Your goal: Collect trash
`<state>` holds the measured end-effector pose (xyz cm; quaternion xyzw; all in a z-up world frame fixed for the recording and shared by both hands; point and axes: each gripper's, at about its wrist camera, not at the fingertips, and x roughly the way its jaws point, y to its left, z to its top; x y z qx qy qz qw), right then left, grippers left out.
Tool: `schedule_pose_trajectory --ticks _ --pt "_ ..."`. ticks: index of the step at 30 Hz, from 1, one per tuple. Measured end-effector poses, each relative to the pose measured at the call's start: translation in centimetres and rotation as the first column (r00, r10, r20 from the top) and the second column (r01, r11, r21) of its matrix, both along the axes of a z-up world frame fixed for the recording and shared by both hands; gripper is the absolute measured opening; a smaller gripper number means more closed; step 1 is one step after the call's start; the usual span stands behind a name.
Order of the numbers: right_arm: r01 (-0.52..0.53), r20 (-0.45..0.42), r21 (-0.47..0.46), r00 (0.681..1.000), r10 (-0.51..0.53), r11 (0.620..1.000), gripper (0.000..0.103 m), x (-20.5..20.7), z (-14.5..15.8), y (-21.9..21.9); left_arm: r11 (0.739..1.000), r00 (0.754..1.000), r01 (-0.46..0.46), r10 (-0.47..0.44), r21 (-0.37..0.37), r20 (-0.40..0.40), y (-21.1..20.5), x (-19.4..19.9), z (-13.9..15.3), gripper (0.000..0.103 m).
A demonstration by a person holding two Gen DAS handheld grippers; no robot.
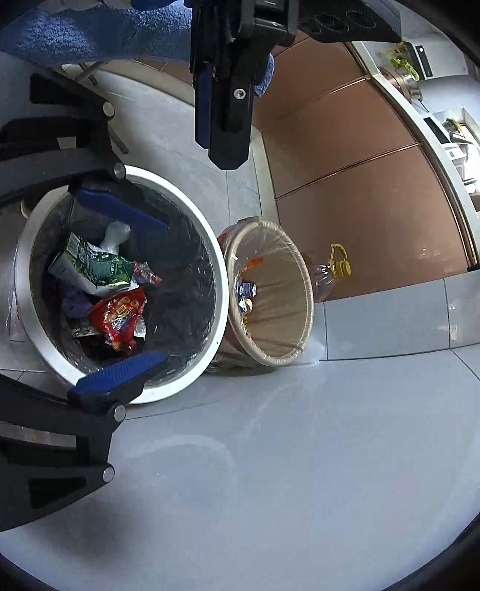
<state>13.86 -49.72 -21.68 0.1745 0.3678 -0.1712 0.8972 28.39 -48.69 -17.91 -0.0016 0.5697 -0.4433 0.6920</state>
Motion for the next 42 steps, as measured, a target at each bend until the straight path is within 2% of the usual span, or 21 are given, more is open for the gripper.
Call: schedule_pose_trajectory --ticks 24,37,42 --pt "-0.021 0.023 -0.039 0.999 0.022 0.999 0.1 -0.4 1.5 1.0 0.997 0.999 -0.042 0.044 -0.067 0.029 2.1 0.0 3.2 0.043" --pt "-0.017 0.031 -0.1 0.999 0.02 0.995 0.103 -0.6 3.2 1.8 0.99 0.996 -0.072 0.078 -0.117 0.046 5.1 -0.1 5.8 0.044" --pt "-0.027 0.024 -0.122 0.999 0.03 0.992 0.103 -0.3 3.3 2.5 0.988 0.994 -0.085 0.093 -0.129 0.054 6.5 -0.1 6.5 0.049"
